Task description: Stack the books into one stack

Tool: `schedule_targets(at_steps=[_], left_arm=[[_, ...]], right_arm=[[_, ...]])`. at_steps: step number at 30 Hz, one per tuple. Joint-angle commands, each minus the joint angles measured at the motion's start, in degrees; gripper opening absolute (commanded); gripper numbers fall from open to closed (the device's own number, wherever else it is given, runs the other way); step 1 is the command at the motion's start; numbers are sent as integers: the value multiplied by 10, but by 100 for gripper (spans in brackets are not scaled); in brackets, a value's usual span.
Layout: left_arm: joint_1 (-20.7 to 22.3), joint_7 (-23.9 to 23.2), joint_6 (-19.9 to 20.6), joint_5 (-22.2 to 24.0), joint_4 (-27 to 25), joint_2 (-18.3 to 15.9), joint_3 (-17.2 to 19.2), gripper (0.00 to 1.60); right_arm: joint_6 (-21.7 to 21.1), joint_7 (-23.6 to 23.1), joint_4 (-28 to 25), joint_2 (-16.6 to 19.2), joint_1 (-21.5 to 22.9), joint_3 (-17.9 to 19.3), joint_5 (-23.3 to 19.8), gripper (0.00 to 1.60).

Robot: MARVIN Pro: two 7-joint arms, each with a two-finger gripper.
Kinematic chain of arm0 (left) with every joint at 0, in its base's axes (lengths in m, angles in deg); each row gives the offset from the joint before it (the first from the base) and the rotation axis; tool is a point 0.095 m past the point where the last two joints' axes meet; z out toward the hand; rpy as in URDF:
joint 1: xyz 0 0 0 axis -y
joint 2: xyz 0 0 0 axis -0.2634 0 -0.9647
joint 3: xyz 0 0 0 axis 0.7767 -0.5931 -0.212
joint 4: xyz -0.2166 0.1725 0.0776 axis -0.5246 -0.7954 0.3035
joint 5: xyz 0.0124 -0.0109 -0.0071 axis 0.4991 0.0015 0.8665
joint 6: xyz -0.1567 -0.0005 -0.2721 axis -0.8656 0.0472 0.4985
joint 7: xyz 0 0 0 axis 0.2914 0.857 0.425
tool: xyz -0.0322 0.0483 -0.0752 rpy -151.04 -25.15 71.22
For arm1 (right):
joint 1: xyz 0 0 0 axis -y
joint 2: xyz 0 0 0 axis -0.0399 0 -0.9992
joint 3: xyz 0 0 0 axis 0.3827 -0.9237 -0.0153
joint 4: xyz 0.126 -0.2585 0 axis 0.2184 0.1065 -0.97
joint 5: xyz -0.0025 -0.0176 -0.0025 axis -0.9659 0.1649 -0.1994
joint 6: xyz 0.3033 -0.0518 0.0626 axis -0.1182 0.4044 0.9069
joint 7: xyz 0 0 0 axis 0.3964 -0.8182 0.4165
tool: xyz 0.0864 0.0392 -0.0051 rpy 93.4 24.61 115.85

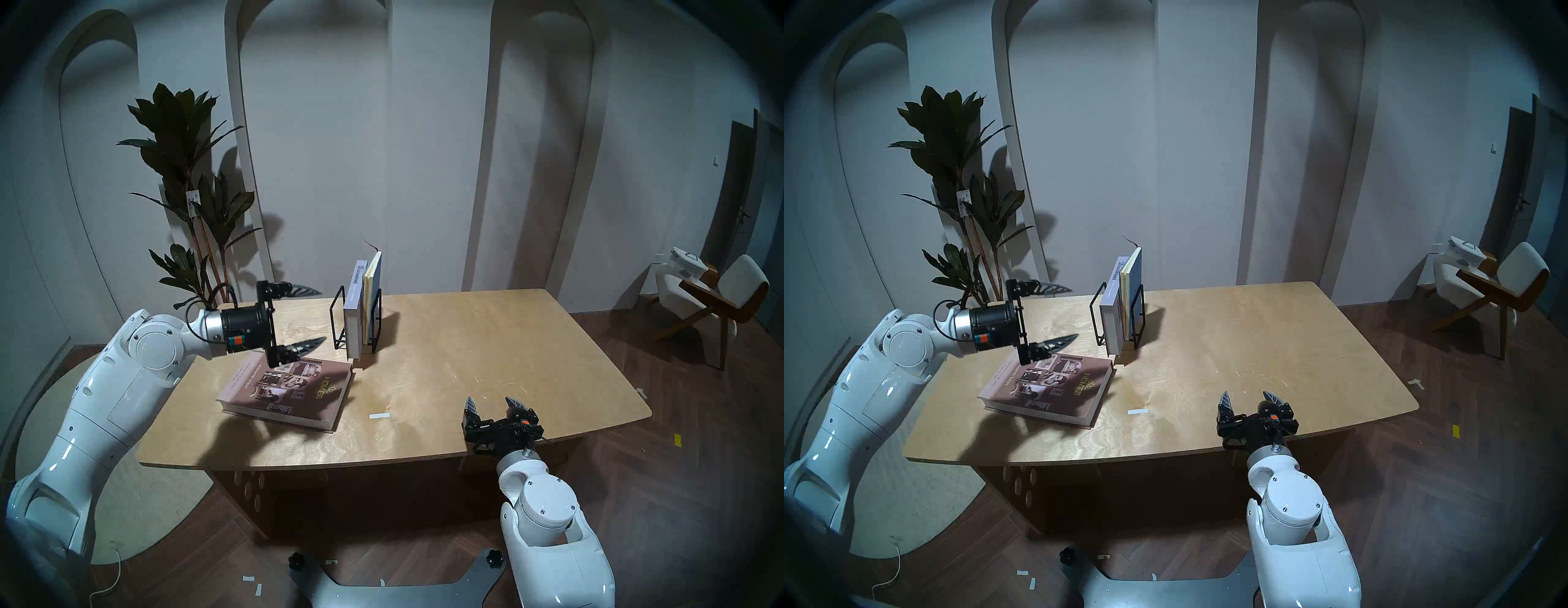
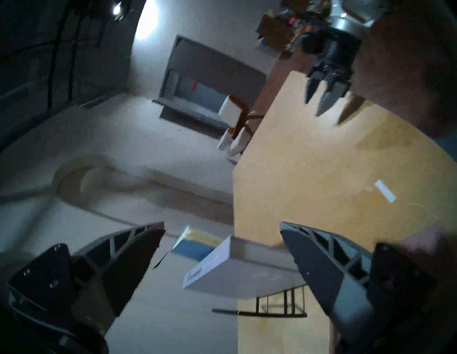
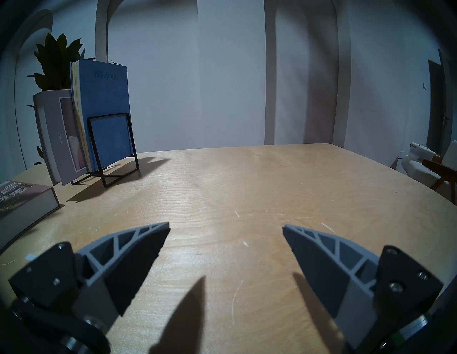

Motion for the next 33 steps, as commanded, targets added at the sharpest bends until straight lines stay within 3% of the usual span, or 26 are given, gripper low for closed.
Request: schedule_targets(at_steps=[1, 7, 19, 26, 28, 29, 33], left_arm=[[-11, 68, 70, 35, -3, 53, 61, 160], [-43, 126, 138, 19, -30, 68, 92, 160], [-89, 238, 254, -44, -91, 97, 111, 160], [-104, 279, 293, -70, -113, 110, 113, 160], [-105, 284, 299, -73, -116, 111, 113, 160], [-108, 289, 306, -78, -120, 113, 113, 160], [-110, 296, 314, -83, -123, 116, 113, 160]], right_arm=[[2, -4, -14, -1, 7, -4, -2, 160], [17, 3, -19, 9, 24, -30, 39, 160], [48, 30, 0, 25, 83, -108, 138, 160], [76, 62, 39, 28, 132, -157, 184, 160], [78, 70, 69, 24, 164, -174, 179, 160], [85, 77, 63, 29, 149, -180, 183, 160], [93, 88, 92, 26, 172, -198, 178, 160]])
